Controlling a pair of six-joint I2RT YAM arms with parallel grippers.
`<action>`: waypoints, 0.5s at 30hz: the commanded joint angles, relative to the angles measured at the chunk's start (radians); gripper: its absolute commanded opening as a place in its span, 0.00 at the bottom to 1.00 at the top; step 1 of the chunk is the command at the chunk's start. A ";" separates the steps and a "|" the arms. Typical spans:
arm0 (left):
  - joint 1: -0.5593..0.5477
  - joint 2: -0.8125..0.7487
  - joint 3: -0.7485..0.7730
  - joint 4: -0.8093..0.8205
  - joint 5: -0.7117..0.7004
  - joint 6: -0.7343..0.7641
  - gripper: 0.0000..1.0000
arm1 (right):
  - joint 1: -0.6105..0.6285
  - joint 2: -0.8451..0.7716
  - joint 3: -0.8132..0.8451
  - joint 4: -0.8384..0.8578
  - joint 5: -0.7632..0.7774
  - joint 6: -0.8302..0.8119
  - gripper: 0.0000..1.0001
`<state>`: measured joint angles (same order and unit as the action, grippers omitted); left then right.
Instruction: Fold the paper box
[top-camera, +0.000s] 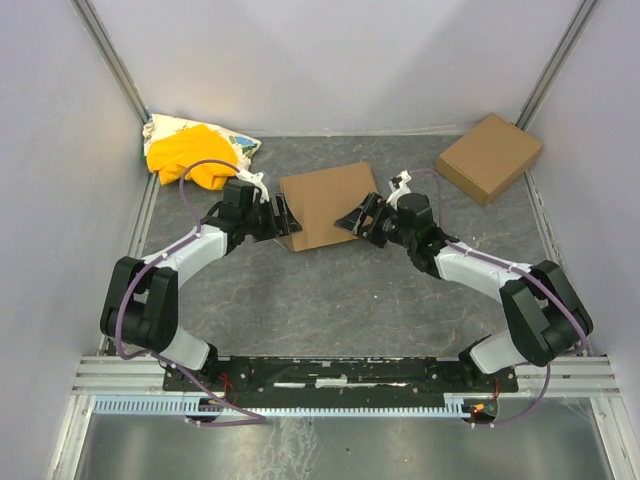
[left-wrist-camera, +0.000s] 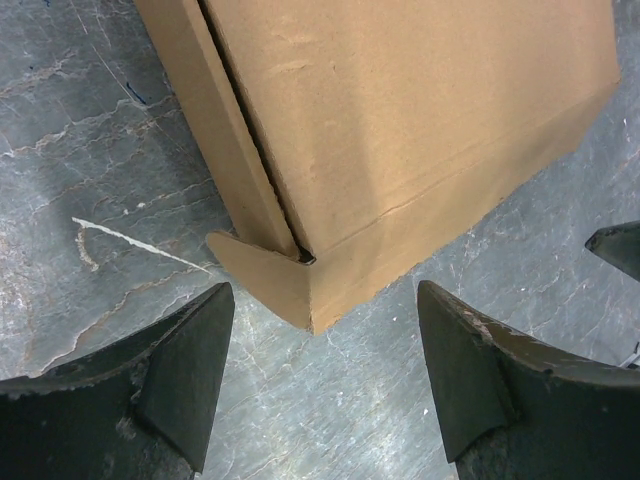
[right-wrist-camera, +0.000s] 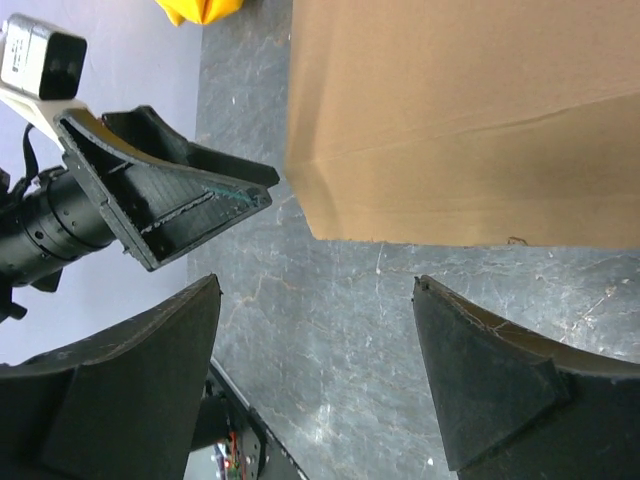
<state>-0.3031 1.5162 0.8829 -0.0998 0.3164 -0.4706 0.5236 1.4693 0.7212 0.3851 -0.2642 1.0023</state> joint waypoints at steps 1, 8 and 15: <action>0.001 -0.010 0.031 0.022 0.022 -0.005 0.80 | 0.003 -0.032 0.126 -0.222 -0.099 -0.157 0.85; -0.012 -0.019 0.023 0.002 -0.004 0.006 0.80 | -0.007 -0.128 0.310 -0.752 0.357 -0.552 0.99; -0.024 0.033 0.021 0.104 -0.016 -0.023 0.80 | -0.181 0.143 0.377 -0.618 0.220 -0.561 0.99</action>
<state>-0.3229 1.5246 0.8829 -0.0914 0.3141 -0.4702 0.4244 1.4681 1.0863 -0.2615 -0.0048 0.4973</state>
